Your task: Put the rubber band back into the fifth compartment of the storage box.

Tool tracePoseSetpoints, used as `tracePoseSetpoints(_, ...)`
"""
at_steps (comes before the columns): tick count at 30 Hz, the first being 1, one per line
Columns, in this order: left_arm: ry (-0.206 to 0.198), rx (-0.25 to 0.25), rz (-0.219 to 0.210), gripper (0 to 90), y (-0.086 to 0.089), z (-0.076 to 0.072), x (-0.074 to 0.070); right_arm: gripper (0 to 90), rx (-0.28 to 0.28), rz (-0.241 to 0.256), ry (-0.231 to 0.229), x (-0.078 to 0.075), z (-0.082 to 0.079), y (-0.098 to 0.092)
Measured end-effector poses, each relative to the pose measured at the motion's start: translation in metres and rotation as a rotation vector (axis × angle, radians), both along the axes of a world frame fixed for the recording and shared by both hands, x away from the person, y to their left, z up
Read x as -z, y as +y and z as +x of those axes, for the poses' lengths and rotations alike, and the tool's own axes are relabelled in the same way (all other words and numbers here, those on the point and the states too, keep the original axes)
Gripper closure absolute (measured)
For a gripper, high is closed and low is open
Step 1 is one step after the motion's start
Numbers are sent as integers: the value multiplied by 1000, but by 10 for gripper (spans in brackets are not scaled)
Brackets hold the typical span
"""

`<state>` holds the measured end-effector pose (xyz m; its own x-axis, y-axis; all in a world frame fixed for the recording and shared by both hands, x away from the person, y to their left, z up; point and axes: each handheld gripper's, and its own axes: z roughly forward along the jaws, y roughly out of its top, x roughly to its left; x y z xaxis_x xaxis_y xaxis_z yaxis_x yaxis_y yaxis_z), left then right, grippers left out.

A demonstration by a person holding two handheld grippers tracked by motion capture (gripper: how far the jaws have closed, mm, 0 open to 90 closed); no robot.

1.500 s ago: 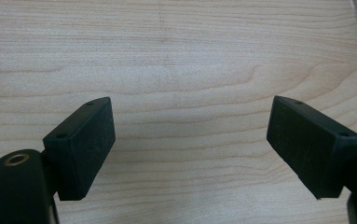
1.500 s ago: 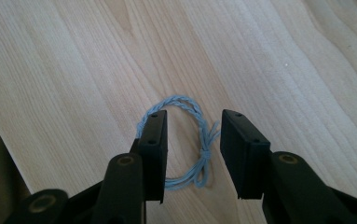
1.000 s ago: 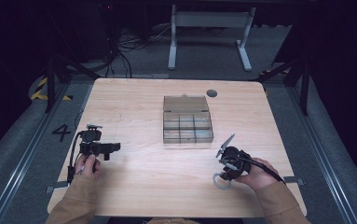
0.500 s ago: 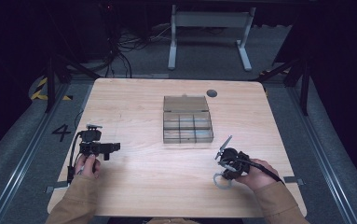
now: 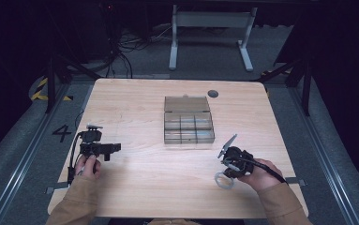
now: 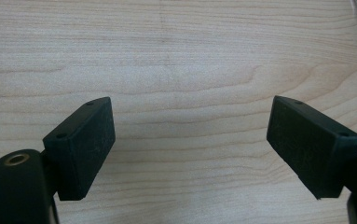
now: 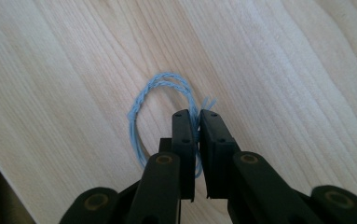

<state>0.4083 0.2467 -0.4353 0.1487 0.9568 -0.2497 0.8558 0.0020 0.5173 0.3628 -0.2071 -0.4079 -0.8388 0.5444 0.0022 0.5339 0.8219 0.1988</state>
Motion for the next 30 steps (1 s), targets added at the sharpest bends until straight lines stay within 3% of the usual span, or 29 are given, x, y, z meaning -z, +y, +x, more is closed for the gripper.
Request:
tracePoseSetpoints(18,3,-6,3,161,0,-1,0,852,9,103,-101,-31,-5,-6)
tracePoseSetpoints(30,3,-6,6,161,1,-1,0,852,25,196,-166,-51,-3,-5)
